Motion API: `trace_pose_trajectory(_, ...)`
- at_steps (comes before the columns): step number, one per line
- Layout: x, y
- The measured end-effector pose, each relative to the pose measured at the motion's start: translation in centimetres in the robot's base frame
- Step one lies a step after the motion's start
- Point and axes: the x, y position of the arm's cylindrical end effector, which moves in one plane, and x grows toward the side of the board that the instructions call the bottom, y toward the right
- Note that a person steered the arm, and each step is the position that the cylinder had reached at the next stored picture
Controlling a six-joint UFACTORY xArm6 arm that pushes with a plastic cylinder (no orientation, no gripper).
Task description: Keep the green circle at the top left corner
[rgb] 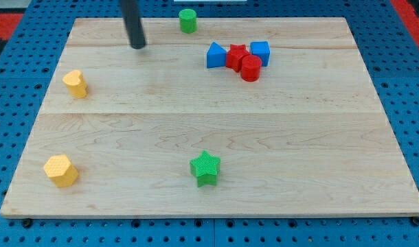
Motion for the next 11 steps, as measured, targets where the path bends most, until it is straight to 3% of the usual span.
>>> trace_pose_trajectory(1, 0.3, 6.2)
trace_pose_trajectory(2, -3.8, 10.7)
trace_pose_trajectory(3, -8.6, 13.2)
trace_pose_trajectory(4, -8.8, 12.0)
trace_pose_trajectory(7, -6.3, -11.1)
trace_pose_trajectory(9, -8.9, -11.9)
trace_pose_trajectory(10, -8.7, -17.3)
trace_pose_trajectory(11, -7.9, -19.2)
